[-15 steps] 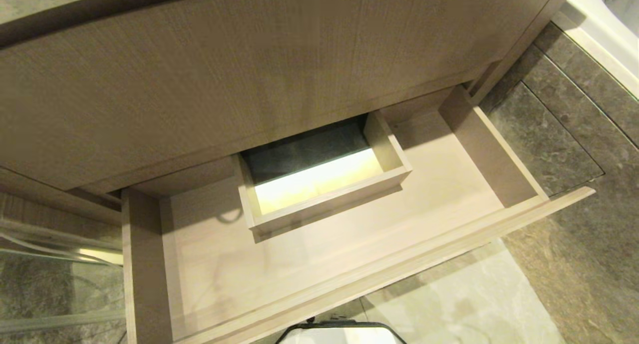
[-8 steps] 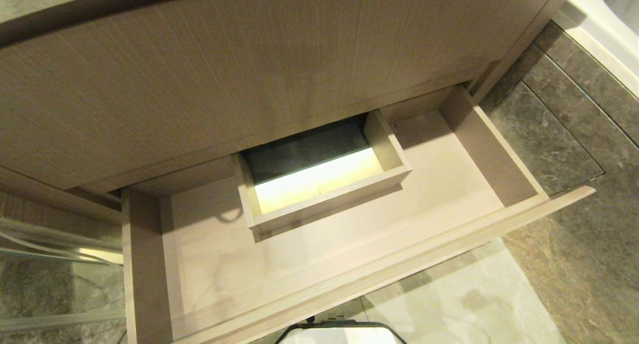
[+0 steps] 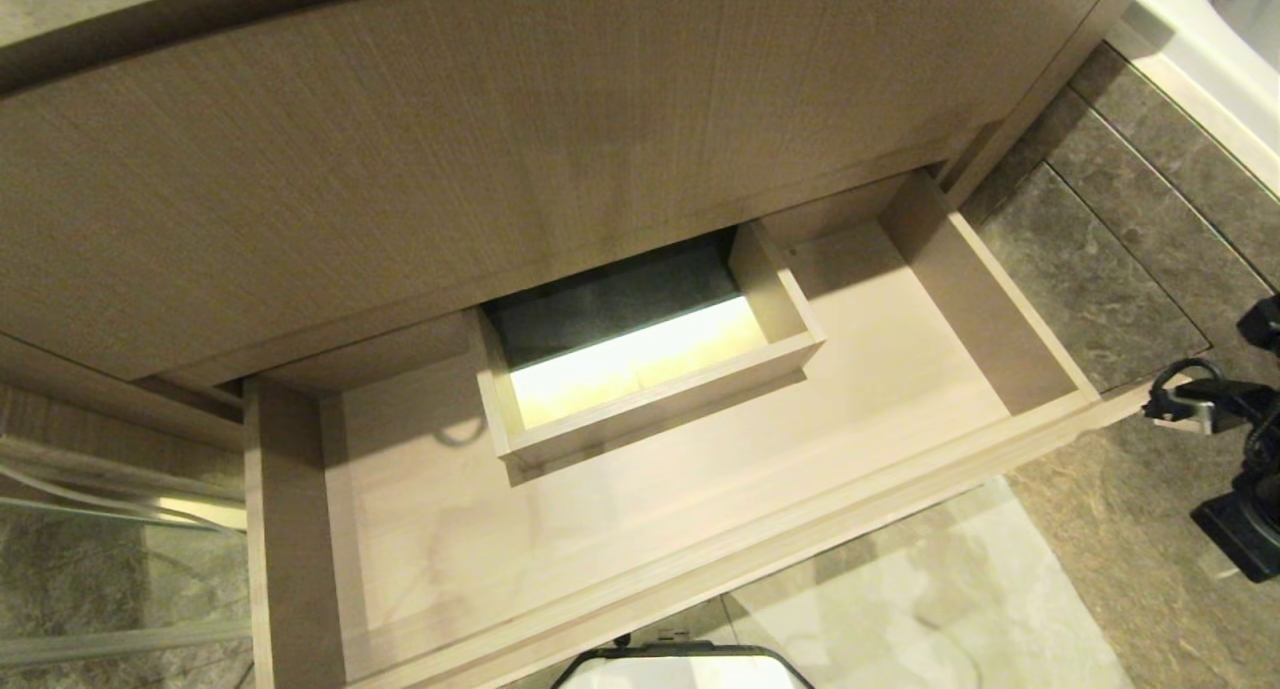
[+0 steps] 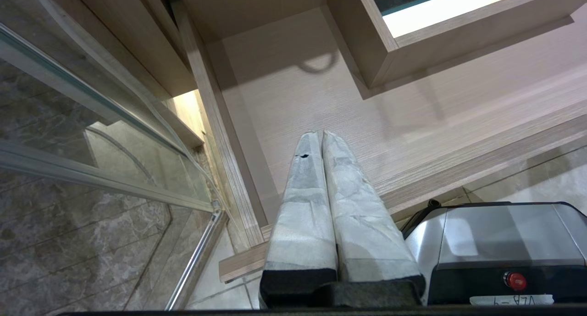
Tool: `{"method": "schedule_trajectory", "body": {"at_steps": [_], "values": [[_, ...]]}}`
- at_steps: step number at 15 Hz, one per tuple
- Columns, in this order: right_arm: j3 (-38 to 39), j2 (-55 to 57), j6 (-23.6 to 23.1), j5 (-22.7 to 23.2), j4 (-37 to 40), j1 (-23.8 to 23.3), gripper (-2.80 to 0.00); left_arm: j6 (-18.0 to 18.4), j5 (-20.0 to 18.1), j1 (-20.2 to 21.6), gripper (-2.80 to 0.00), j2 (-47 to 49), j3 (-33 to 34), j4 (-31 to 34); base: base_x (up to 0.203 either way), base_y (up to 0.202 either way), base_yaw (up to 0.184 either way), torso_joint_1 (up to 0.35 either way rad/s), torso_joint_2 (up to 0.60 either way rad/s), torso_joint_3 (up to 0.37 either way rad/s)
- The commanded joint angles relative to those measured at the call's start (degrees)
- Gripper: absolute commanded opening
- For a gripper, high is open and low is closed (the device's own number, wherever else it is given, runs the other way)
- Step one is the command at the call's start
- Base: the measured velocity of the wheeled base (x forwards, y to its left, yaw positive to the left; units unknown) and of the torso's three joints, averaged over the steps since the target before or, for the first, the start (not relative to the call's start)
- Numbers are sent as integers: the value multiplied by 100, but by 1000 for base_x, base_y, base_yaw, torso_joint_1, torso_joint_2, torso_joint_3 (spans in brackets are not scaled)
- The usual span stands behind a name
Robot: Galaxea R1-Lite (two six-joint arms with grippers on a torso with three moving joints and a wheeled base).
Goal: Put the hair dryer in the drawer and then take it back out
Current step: Close the drawer
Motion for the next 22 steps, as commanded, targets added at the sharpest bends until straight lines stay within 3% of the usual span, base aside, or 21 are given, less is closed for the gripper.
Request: {"method": "schedule_trajectory", "body": {"at_steps": [1,5,16,18,22], "values": [[-160,1018,85,-1,-410,196,-280,0,1,0,-280,-2,0,-1,0,0,0,0,0,0],[-760,1577,222,19,-1089,359,-280,0,0,0,-280,-2,0,-1,0,0,0,0,0,0],[-853,1471,253,183,-3398,644,-280,0,0,0,-280,-2,0,-1,0,0,0,0,0,0],[-927,1461,263,205,-3997,731,-280,0,0,0,-280,-2,0,-1,0,0,0,0,0,0],[-1072,1467,277,738,-5539,986,-280,0,6,0,-280,-2,0,-1,0,0,0,0,0,0]]}}
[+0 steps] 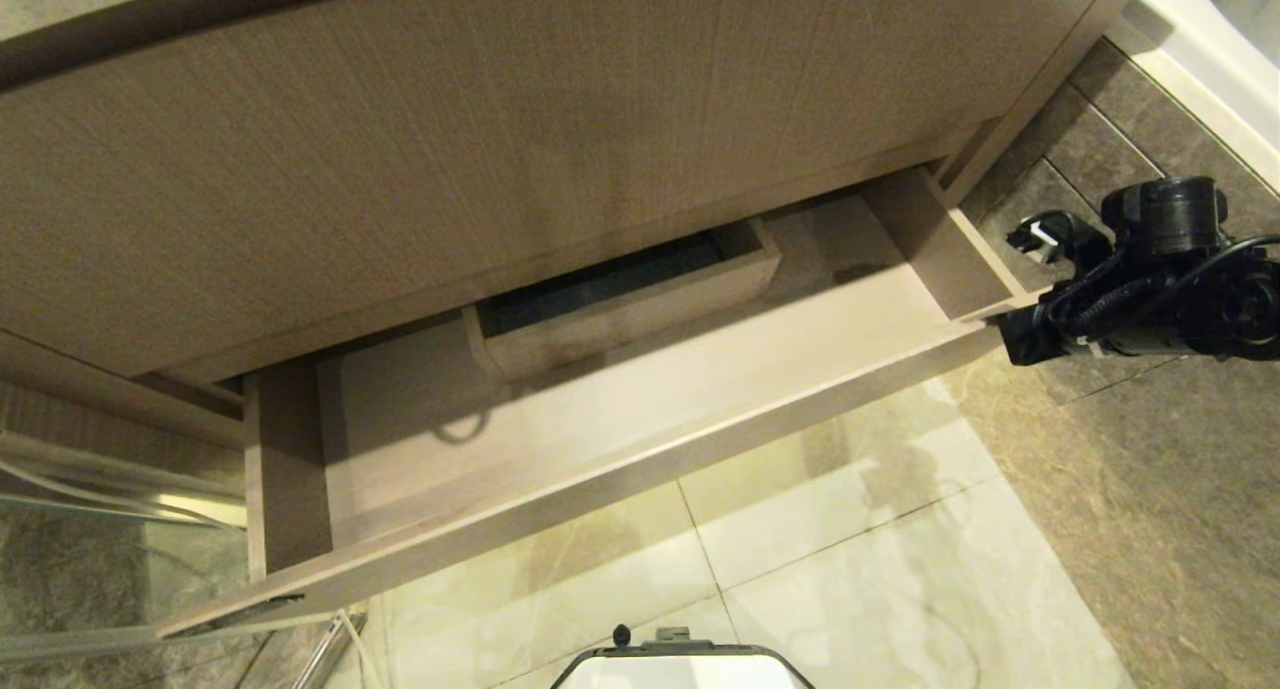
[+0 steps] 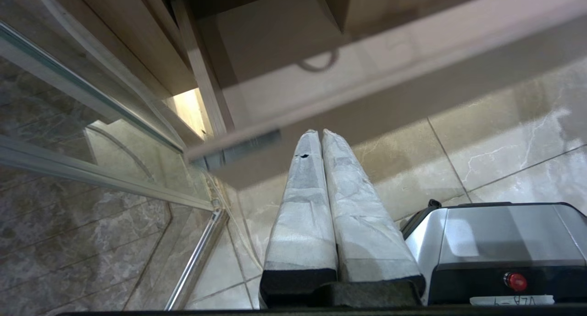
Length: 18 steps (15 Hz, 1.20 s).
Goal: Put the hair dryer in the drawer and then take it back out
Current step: Close the drawer
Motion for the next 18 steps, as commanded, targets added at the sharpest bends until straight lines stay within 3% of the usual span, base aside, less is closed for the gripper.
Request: {"method": "schedule_trajectory", "body": {"at_steps": [1,3,9,14,18], "values": [[-45,-34,20,107,-763,222,-280,0,-2,0,-280,-2,0,2,0,0,0,0,0,0],[-34,-43,400,179,-1163,407,-280,0,-2,0,-280,-2,0,2,0,0,0,0,0,0],[47,-147,348,142,-1030,433,-280,0,-2,0,-280,-2,0,2,0,0,0,0,0,0],[280,140,-552,-193,-1290,350,-280,0,-2,0,-280,-2,0,2,0,0,0,0,0,0],[216,965,-981,-209,-2831,345,-280,0,-2,0,-280,-2,0,2,0,0,0,0,0,0]]}}
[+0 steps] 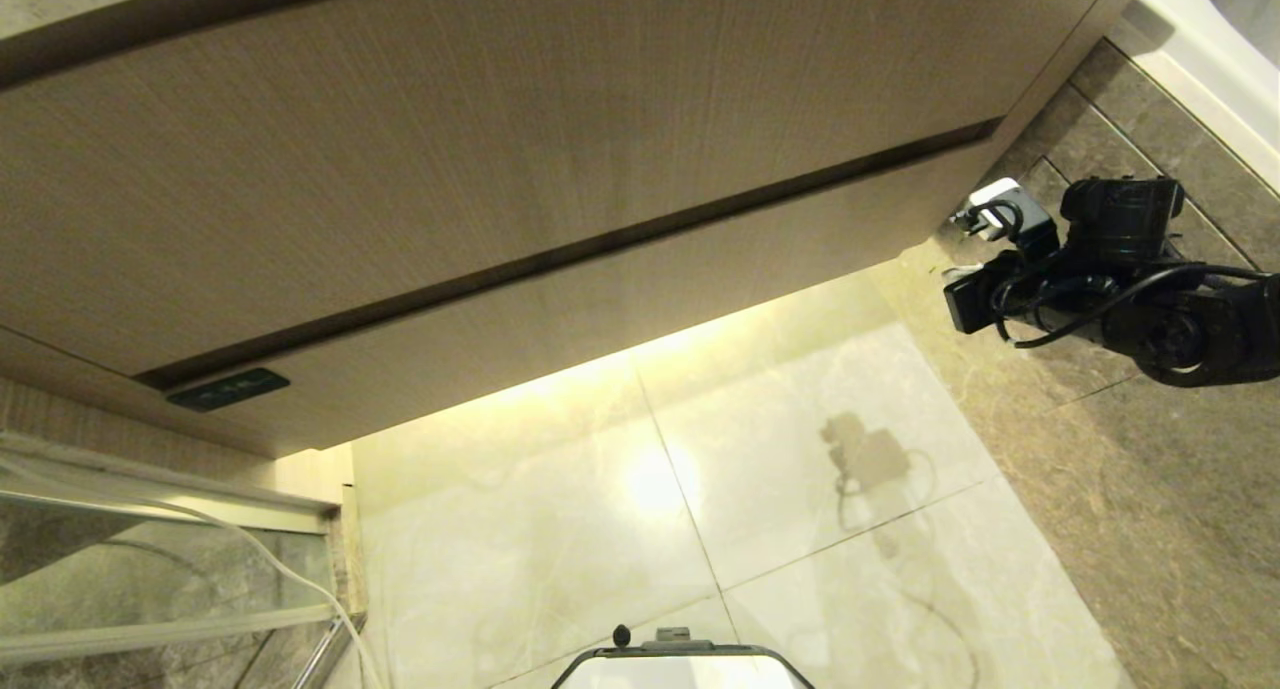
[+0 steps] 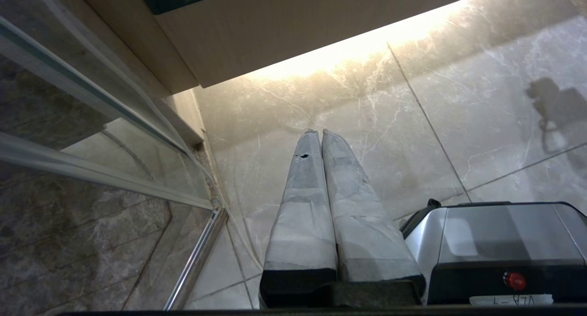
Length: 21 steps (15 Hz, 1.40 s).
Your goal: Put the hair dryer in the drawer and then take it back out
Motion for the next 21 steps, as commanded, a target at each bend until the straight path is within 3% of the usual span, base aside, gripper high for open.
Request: {"method": "schedule_trajectory", "body": {"at_steps": [1,6,9,21], "values": [[-11,639,-215,-8,-849,-4,-280,0,0,0,-280,-2,0,-1,0,0,0,0,0,0],[-293,1652,-279,4,-2546,-39,-280,0,4,0,-280,-2,0,-1,0,0,0,0,0,0],[-972,2245,-279,9,-3234,-34,-280,0,0,0,-280,-2,0,-1,0,0,0,0,0,0],[-2653,3419,-35,29,-3488,22,-280,0,0,0,-280,-2,0,-1,0,0,0,0,0,0]]}}
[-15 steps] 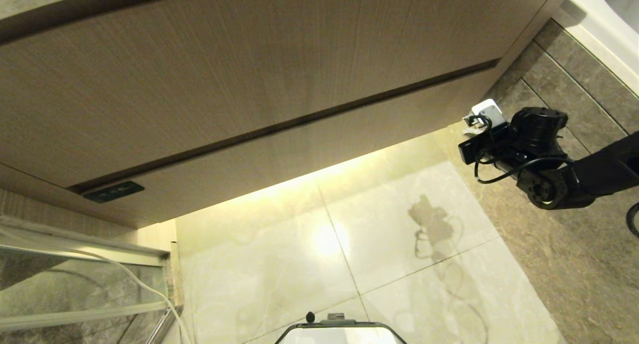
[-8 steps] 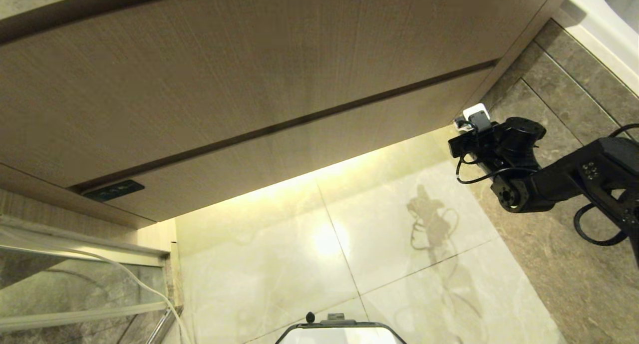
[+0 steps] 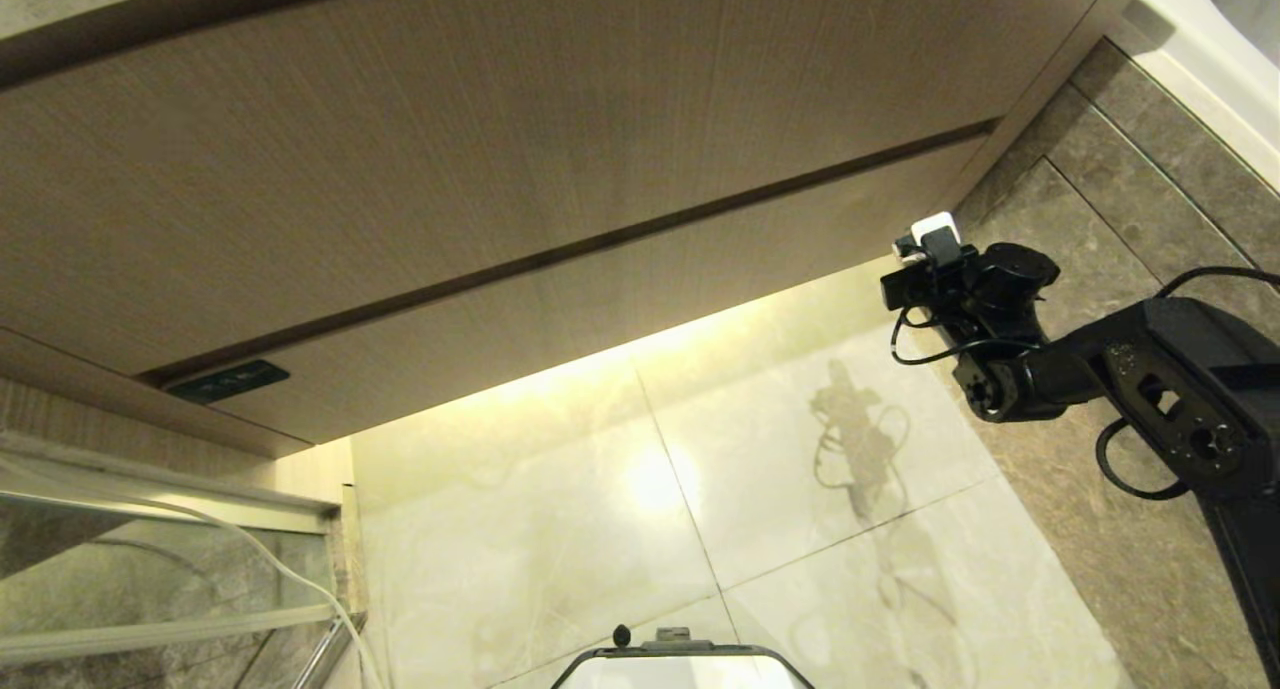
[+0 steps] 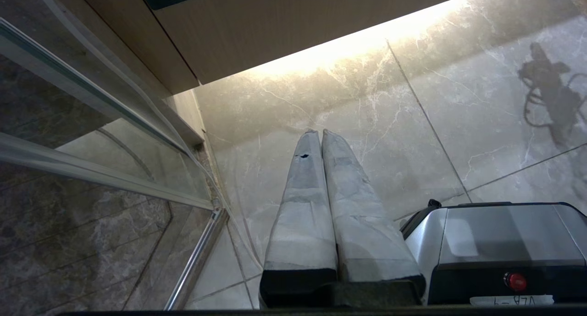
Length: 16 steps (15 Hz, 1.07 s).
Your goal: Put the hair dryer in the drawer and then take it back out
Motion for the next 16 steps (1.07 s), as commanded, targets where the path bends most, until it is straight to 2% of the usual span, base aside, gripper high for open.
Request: {"method": "schedule_trajectory", "body": {"at_steps": [1,5,9,16], "values": [[-329,306,3,13,-34,63,-280,0,0,0,-280,-2,2,-1,0,0,0,0,0,0],[-914,670,28,23,43,234,-280,0,0,0,-280,-2,2,-1,0,0,0,0,0,0],[-1420,1033,130,305,73,394,-280,0,0,0,-280,-2,2,-1,0,0,0,0,0,0],[-1474,1249,348,428,71,477,-280,0,0,0,-280,-2,2,-1,0,0,0,0,0,0]]}}
